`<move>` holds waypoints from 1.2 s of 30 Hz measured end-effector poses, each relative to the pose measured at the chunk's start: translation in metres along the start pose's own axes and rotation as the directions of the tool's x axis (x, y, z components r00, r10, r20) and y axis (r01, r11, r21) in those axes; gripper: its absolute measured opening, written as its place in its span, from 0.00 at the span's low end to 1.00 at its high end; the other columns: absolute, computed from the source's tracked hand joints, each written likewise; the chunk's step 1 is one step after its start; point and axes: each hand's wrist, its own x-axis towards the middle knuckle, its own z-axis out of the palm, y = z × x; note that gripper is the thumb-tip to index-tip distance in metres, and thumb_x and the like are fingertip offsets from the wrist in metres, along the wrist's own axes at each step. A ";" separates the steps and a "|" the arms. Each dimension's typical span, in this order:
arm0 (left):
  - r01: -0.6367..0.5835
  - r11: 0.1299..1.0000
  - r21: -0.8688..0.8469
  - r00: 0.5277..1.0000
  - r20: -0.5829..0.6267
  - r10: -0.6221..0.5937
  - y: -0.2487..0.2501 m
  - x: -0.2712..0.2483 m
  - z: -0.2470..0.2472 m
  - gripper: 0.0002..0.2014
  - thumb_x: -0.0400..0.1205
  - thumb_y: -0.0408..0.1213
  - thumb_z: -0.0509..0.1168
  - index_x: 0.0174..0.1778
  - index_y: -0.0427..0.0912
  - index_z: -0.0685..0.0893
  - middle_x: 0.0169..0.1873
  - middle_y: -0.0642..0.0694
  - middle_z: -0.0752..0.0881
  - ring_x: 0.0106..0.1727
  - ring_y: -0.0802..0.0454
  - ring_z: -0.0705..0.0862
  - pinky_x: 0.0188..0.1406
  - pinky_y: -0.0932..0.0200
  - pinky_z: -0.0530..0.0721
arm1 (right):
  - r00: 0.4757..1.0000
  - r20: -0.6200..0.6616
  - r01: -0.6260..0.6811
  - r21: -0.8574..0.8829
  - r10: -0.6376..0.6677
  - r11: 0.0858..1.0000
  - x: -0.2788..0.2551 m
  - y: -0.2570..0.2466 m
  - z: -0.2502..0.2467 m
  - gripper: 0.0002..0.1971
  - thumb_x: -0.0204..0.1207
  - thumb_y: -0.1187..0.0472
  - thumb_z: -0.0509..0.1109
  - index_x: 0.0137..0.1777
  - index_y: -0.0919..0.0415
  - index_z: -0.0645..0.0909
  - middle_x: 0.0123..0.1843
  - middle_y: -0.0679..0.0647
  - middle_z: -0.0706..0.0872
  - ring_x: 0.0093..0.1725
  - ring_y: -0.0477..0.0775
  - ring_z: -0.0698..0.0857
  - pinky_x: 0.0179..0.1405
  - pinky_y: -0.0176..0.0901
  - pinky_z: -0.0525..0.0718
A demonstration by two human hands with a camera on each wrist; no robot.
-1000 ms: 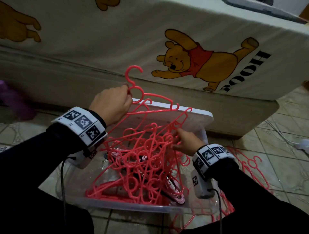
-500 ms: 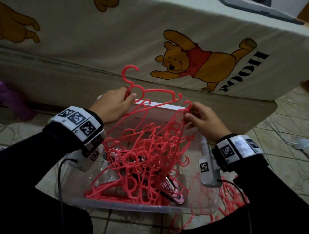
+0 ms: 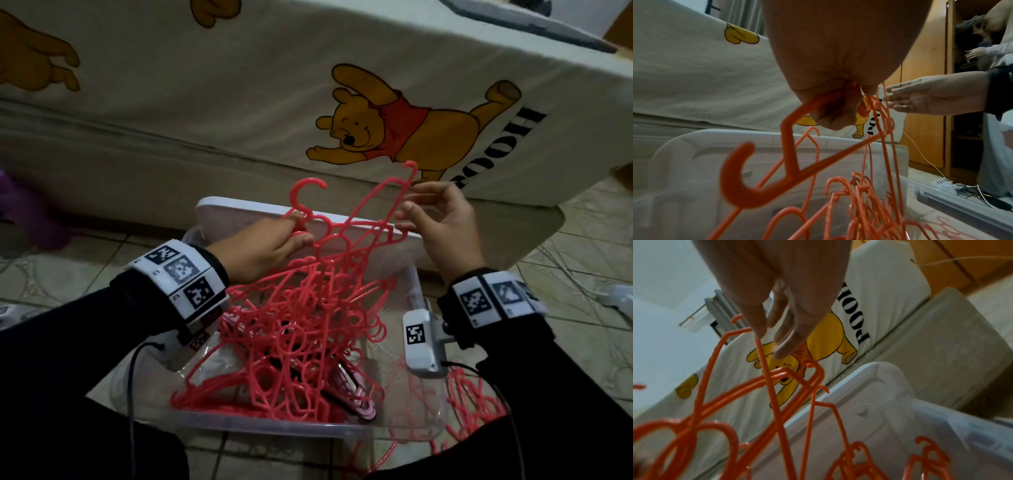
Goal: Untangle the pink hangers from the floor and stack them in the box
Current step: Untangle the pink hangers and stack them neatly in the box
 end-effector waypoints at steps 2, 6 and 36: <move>0.011 1.000 -0.021 0.999 -0.051 -0.012 -0.002 0.001 -0.001 0.10 0.88 0.44 0.52 0.55 0.42 0.73 0.45 0.47 0.82 0.47 0.48 0.80 0.45 0.54 0.72 | 0.994 -0.049 0.082 -0.204 -0.094 0.975 -0.002 0.002 0.002 0.10 0.74 0.69 0.73 0.48 0.60 0.75 0.42 0.52 0.82 0.42 0.55 0.86 0.39 0.44 0.87; 0.049 0.996 -0.068 0.992 -0.110 -0.056 -0.003 0.001 0.001 0.09 0.88 0.47 0.50 0.56 0.48 0.70 0.41 0.53 0.79 0.44 0.52 0.78 0.40 0.59 0.67 | 0.929 0.336 0.301 -0.440 -0.156 0.846 -0.022 0.007 0.020 0.05 0.73 0.64 0.75 0.46 0.57 0.82 0.38 0.44 0.83 0.35 0.42 0.81 0.36 0.30 0.80; 0.243 0.970 0.013 0.924 -0.307 -0.227 -0.002 0.006 -0.017 0.13 0.88 0.39 0.52 0.60 0.39 0.78 0.55 0.37 0.86 0.59 0.38 0.81 0.45 0.55 0.68 | 0.846 0.532 0.449 -0.747 0.036 0.489 -0.044 0.034 0.031 0.08 0.76 0.57 0.68 0.52 0.57 0.82 0.54 0.54 0.81 0.49 0.59 0.83 0.41 0.50 0.82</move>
